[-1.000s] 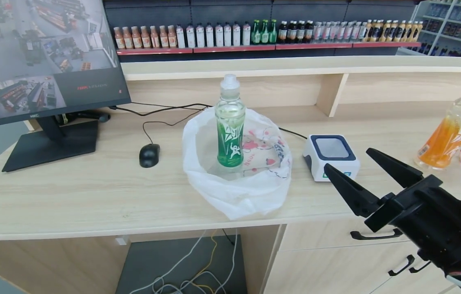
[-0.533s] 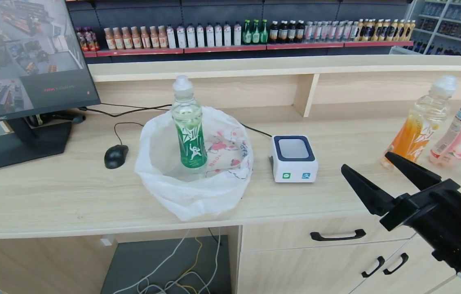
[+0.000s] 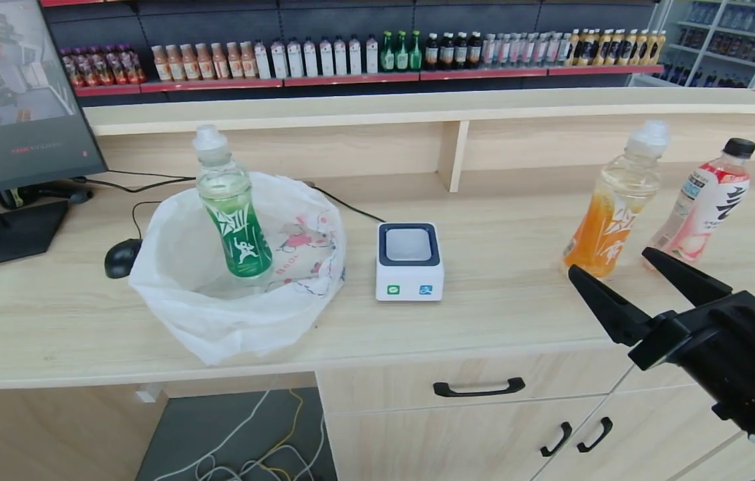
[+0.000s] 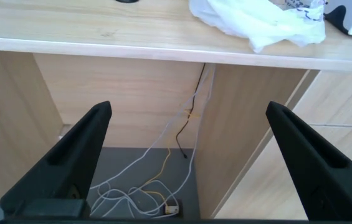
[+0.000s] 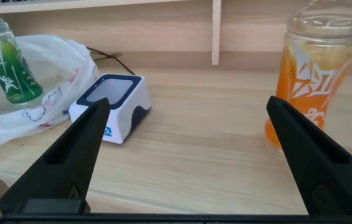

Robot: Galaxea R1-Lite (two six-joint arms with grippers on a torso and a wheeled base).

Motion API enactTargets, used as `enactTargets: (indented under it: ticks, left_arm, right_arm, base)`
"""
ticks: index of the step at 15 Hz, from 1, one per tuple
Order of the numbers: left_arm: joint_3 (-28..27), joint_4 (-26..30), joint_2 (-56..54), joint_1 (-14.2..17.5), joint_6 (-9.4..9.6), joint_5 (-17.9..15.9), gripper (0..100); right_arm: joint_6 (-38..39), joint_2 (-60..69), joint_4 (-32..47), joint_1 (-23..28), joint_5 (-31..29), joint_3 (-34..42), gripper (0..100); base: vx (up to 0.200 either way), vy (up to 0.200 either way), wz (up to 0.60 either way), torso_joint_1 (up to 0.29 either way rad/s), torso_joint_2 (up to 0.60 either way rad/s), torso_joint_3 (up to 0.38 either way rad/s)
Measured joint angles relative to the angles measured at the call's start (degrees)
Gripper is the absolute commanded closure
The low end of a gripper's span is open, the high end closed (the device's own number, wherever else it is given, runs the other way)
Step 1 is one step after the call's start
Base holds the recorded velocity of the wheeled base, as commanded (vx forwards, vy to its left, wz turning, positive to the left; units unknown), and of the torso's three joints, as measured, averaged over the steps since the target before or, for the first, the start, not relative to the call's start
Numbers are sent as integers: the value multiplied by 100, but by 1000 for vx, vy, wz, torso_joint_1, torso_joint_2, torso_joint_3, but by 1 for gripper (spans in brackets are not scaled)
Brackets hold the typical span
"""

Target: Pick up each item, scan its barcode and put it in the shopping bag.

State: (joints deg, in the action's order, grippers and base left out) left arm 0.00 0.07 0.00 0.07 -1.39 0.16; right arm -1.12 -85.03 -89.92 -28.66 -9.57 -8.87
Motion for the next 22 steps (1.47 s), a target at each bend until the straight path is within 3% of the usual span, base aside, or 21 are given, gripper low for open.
enactTargets:
  ticks: [5,22]
  left_arm:
    - [0,0,0,0,5,0,0]
    - [-5,2,0,0,63,-5,0]
  right_arm:
    - [15,-13,-2,306,5,69,0]
    - [-55,-1334,0,444,0,-859,0]
  base:
    - [0,-200,0,4,2,0]
    - [0,0,0,0,0,0]
